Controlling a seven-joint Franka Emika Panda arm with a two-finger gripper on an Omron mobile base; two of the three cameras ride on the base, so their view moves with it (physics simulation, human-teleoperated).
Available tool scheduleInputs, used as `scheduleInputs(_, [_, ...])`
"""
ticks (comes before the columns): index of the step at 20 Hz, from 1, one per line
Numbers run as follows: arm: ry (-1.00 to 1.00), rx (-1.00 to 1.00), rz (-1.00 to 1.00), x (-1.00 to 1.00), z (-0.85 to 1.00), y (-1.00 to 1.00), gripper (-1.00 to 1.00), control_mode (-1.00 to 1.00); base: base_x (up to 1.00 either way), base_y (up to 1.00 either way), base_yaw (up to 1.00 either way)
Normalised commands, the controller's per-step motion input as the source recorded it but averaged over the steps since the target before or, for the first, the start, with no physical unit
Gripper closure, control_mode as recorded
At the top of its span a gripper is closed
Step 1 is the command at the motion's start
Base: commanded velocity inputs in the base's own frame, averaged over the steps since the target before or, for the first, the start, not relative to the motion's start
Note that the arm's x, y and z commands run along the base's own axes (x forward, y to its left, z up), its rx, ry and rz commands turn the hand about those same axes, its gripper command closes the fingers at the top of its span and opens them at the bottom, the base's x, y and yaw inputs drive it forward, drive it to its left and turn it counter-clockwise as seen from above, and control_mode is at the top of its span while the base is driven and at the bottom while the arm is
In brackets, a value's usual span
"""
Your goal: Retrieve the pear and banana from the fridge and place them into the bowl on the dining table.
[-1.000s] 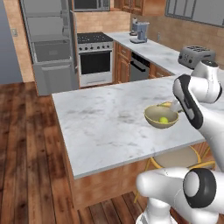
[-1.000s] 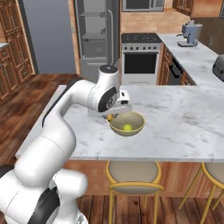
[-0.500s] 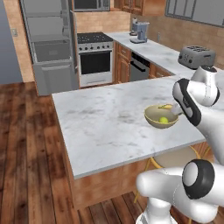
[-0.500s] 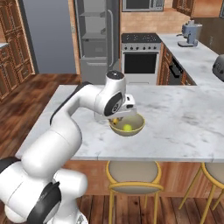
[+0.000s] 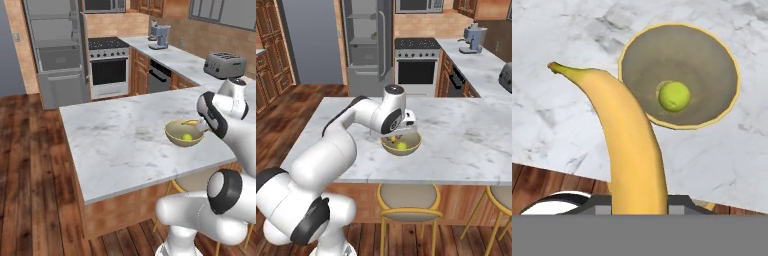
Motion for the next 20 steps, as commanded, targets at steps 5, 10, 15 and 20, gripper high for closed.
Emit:
scheduleInputs(5, [0.0, 0.0, 0.0, 0.32, -0.19, -0.07, 1.0, -1.0, 0.0, 0.0, 0.0])
scheduleInputs(10, [0.0, 0.0, 0.0, 0.37, -0.18, -0.03, 1.0, -1.0, 0.0, 0.0, 0.0])
scheduleInputs(15, [0.0, 0.0, 0.0, 0.42, -0.16, -0.05, 1.0, -1.0, 0.0, 0.0, 0.0])
scheduleInputs(20, [0.0, 0.0, 0.0, 0.37, -0.1, -0.16, 1.0, -1.0, 0.0, 0.0, 0.0])
